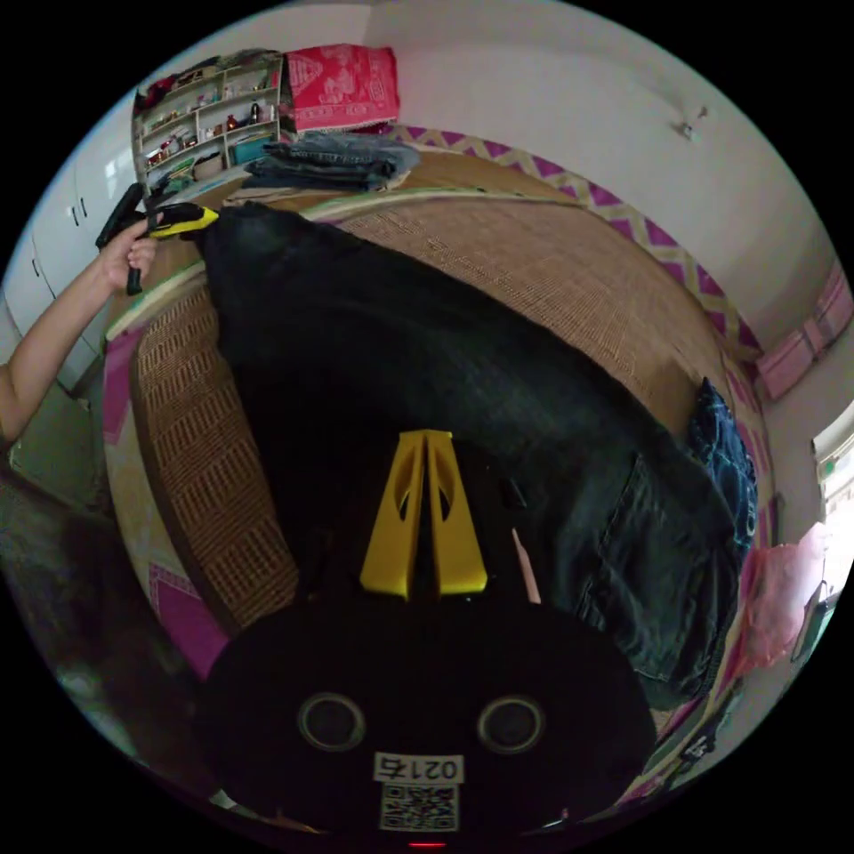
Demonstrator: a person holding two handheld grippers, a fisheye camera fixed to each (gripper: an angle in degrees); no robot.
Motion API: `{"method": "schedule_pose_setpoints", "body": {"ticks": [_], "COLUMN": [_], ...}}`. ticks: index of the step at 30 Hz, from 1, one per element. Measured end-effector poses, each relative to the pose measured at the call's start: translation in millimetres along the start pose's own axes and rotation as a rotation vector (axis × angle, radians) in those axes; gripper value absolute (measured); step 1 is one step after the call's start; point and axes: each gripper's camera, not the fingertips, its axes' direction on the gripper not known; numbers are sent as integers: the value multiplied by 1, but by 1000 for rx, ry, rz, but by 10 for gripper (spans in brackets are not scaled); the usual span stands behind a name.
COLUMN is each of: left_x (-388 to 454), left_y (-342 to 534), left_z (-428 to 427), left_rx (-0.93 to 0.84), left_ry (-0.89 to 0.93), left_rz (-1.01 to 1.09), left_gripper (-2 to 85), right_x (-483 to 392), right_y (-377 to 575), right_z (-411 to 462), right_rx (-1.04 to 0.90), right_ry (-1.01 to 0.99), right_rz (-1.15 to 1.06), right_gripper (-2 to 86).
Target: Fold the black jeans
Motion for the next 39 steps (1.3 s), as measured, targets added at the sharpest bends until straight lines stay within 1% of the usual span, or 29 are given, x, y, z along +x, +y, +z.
{"method": "schedule_pose_setpoints", "body": {"ticks": [2, 4, 8, 10, 13, 16, 18, 19, 21, 24, 25, 26, 27, 29, 31, 33, 36, 38, 39], "left_x": [-20, -31, -50, -50, -35, -10, 6, 9, 17, 15, 16, 21, 27, 35, 40, 36, 17, 8, 1], "left_y": [3, 7, 18, 20, 15, 0, -17, -20, -32, -37, -38, -38, -40, -44, -49, -51, -47, -45, -46], "left_z": [-4, -10, -36, -41, -37, -21, 3, 10, 41, 80, 83, 82, 74, 64, 73, 102, 132, 131, 127], "left_rx": [-15, -20, 70, 96, 100, 70, -19, -35, -134, -271, -269, -230, -160, -82, -96, -181, -249, -223, -213], "left_ry": [38, 60, 31, 35, 64, -52, -174, -201, -308, -432, -454, -436, -400, -344, -373, -491, -588, -569, -556], "left_rz": [-96, -124, -166, -150, -46, 102, 197, 216, 299, 345, 356, 391, 400, 420, 452, 492, 517, 509, 472], "left_gripper": [-9, -9, -9, -8, -1, 37, 71, 78, 84, 67, 51, 18, 7, -2, -5, -4, 9, 21, 24], "right_x": [-4, -5, -3, -3, -3, -2, -1, 0, 0, -2, -3, -4, -5, -5, -5, -4, -3, -3, -3], "right_y": [2, 4, 6, 7, 8, 9, 10, 10, 11, 13, 13, 13, 14, 15, 16, 16, 18, 19, 20], "right_z": [1, 1, 1, 1, 0, -2, -4, -4, -6, -9, -10, -11, -12, -14, -17, -20, -25, -28, -30], "right_rx": [4, 12, 13, 14, 13, 14, 14, 14, 14, 14, 15, 15, 15, 15, 15, 15, 16, 16, 17], "right_ry": [34, 50, 56, 61, 73, 74, 74, 74, 80, 98, 102, 110, 118, 126, 128, 127, 126, 130, 133], "right_rz": [-15, -20, -22, -25, -34, -35, -35, -35, -38, -46, -48, -52, -56, -59, -60, -59, -58, -60, -61], "right_gripper": [-10, -10, -10, -10, -9, -8, -8, -8, -8, -7, -7, -7, -7, -7, -7, -7, -7, -7, -8]}}
